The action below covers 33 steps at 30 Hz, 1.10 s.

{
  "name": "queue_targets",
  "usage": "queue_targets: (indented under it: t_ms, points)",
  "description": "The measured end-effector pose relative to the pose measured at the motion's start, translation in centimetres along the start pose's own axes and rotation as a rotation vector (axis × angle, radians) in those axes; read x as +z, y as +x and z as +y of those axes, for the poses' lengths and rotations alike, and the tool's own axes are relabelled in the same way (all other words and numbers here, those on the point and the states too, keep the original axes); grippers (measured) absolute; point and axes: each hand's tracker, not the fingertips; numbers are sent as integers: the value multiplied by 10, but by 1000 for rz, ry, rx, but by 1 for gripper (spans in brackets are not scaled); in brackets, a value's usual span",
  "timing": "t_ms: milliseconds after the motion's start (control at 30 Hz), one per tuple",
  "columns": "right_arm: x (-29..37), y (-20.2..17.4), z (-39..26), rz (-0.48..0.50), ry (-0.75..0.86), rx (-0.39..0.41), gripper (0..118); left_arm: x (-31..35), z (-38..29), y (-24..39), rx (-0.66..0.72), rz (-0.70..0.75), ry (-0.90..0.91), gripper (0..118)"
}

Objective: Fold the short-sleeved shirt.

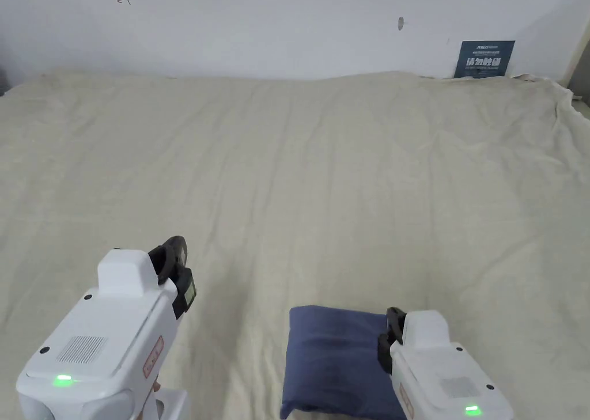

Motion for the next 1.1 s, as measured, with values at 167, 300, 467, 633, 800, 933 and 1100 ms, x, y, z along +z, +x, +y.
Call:
queue_targets:
  t_ms: [167,300,467,633,800,933,1100]
  points:
    - [-26,-8,-35,-18,-119,22,0,-5,-17,0,38,-53,-98,0]
    - [-29,-6,-61,-22,-127,23,0,-13,-30,5,92,-129,-223,0]
    - [-28,-4,-57,-11,-121,41,0,-40,-57,12,256,-209,-451,37]
    - [-25,0,-61,5,-101,8,0,-73,-84,33,371,-258,-678,92]
    - [-25,4,-61,19,-104,-10,0,-105,-97,52,379,-350,-810,92]
    - [-24,8,-62,35,-99,-16,0,-128,-107,66,336,-384,-903,90]
    - [-25,10,-60,43,-107,-22,0,-142,-125,71,316,-468,-977,49]
